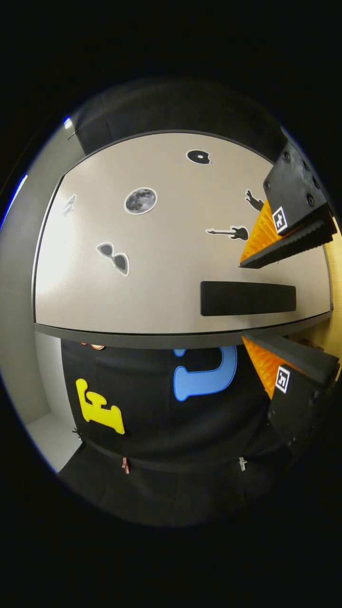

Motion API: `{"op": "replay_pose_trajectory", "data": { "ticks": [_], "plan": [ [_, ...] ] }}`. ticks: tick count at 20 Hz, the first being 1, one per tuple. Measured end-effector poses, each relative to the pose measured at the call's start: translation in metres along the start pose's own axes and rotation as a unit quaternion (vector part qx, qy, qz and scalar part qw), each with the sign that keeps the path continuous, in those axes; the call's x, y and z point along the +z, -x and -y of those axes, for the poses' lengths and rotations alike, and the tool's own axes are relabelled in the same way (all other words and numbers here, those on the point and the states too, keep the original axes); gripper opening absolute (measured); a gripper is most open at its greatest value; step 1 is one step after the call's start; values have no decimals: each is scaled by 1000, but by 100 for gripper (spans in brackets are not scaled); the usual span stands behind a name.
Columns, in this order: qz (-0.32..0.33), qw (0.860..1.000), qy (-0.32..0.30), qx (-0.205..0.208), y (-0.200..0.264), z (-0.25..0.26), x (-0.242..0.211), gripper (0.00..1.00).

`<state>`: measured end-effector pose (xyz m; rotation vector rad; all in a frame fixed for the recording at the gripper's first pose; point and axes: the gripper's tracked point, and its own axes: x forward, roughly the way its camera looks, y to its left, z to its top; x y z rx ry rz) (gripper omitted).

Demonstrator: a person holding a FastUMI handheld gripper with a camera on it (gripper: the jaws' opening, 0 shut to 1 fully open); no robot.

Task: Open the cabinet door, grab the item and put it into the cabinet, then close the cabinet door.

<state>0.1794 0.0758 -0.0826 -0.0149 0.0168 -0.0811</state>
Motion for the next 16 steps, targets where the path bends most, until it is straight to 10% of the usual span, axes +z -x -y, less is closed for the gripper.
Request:
{"op": "replay_pose_trajectory", "data": {
  "ticks": [9, 10, 16],
  "plan": [
    [-23, 1000, -2, -17, -5, 3, -11, 58],
    [-13, 1000, 7, -22, -12, 2, -9, 34],
    [-18, 999, 37, -26, -7, 3, -12, 19]
  ]
}}
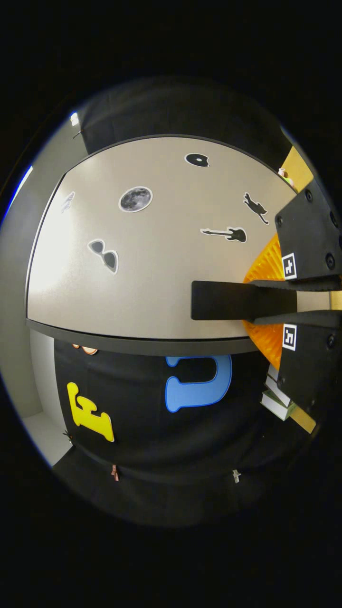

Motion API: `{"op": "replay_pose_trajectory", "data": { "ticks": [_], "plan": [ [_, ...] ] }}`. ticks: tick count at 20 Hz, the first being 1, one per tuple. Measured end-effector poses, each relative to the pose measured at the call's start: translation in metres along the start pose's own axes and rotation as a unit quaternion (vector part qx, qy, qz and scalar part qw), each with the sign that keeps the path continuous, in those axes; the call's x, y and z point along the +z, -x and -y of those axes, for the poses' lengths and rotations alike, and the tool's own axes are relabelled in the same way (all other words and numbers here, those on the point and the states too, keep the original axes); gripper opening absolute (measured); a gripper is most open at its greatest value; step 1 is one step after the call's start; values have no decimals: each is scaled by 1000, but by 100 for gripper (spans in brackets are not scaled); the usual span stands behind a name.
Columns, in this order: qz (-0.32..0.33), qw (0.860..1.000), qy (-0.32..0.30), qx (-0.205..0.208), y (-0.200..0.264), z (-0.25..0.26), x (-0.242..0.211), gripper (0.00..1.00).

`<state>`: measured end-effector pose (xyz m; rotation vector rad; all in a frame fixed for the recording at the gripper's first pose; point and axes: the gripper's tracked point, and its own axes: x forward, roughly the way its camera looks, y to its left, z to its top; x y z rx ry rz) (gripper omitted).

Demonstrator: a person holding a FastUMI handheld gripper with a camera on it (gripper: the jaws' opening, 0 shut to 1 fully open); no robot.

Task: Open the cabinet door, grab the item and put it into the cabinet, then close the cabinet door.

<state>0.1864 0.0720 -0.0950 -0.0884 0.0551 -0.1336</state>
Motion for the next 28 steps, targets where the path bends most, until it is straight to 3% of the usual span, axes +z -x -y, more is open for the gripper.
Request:
{"op": "replay_pose_trajectory", "data": {
  "ticks": [16, 28],
  "plan": [
    [-13, 998, -7, 67, 74, 11, 7, 19],
    [-22, 982, 5, 190, 157, 86, 8, 19]
  ]
}}
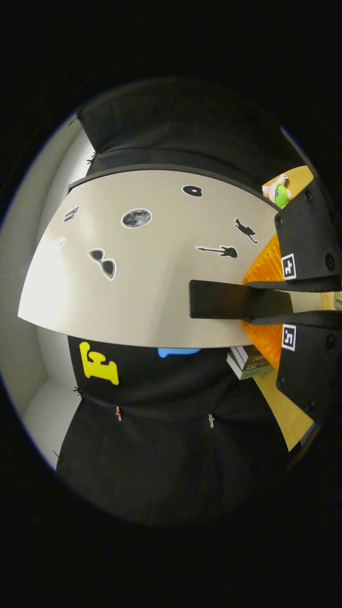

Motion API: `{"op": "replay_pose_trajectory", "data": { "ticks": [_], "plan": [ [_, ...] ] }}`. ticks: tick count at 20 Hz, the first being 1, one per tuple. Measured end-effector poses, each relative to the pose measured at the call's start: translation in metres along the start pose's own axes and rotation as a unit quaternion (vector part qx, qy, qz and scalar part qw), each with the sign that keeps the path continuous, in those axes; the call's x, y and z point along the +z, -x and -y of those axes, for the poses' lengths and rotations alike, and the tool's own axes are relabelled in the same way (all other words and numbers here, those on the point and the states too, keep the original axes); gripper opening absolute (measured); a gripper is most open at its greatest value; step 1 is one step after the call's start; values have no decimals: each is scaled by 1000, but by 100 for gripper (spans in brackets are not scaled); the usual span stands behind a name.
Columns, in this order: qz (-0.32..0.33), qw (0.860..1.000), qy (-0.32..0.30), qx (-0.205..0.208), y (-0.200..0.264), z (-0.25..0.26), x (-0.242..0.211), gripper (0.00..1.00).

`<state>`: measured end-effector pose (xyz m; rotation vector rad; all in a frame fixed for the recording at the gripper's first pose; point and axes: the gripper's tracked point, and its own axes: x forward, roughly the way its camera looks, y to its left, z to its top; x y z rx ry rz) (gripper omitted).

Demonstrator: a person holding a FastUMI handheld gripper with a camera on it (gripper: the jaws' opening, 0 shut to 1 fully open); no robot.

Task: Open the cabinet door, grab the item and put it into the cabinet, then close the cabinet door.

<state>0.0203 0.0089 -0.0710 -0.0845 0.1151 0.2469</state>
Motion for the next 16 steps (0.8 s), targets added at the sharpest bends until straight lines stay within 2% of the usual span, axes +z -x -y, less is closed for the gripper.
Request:
{"op": "replay_pose_trajectory", "data": {
  "ticks": [4, 8, 12, 16],
  "plan": [
    [4, 999, 0, 32, 29, 19, -1, 19],
    [7, 999, -8, 45, 67, 50, -3, 19],
    [1, 1000, -1, 30, 84, 77, -4, 19],
    [-5, 1000, 7, -3, 101, 106, -4, 18]
  ]
}}
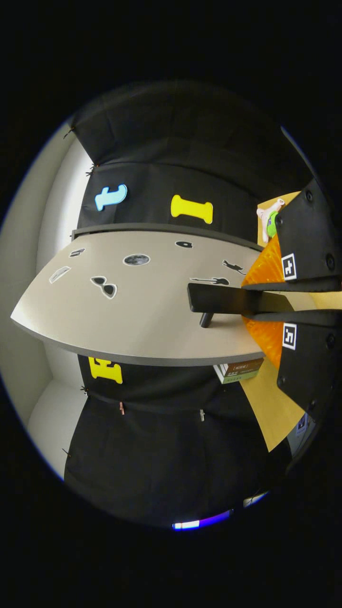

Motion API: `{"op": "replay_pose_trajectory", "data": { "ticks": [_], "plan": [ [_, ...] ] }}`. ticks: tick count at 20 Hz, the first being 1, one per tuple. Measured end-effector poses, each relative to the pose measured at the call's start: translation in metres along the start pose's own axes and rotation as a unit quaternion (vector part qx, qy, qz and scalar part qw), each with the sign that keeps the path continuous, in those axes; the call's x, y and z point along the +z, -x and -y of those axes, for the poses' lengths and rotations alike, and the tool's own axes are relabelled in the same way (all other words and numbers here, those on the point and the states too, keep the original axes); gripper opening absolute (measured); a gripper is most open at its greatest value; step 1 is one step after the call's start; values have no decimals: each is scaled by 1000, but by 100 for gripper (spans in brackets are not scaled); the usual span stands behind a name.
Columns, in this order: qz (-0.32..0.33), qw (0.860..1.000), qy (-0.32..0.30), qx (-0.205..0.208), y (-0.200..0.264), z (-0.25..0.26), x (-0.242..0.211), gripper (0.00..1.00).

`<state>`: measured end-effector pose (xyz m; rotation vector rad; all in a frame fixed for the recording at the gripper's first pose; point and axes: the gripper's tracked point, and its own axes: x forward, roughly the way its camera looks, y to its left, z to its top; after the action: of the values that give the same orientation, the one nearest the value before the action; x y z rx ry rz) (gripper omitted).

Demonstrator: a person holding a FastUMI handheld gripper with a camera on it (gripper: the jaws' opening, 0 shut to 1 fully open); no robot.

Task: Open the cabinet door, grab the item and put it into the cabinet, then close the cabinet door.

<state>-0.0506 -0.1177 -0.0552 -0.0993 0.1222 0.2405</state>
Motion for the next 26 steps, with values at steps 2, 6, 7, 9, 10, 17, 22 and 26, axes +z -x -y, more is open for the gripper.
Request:
{"op": "replay_pose_trajectory", "data": {
  "ticks": [2, 6, 7, 9, 10, 17, 22, 26],
  "plan": [
    [1, 1000, 0, -16, 7, 13, -1, 18],
    [1, 999, -4, -40, 17, 37, -3, 17],
    [2, 999, -4, -46, 19, 43, -4, 17],
    [1, 998, 1, -60, 22, 53, -5, 17],
    [-1, 998, 6, -67, 23, 58, -7, 17],
    [-2, 996, -20, -85, 26, 81, -9, 12],
    [3, 996, -21, -81, 31, 95, -12, 12],
    [11, 996, 0, -89, 37, 95, -10, 12]
  ]
}}
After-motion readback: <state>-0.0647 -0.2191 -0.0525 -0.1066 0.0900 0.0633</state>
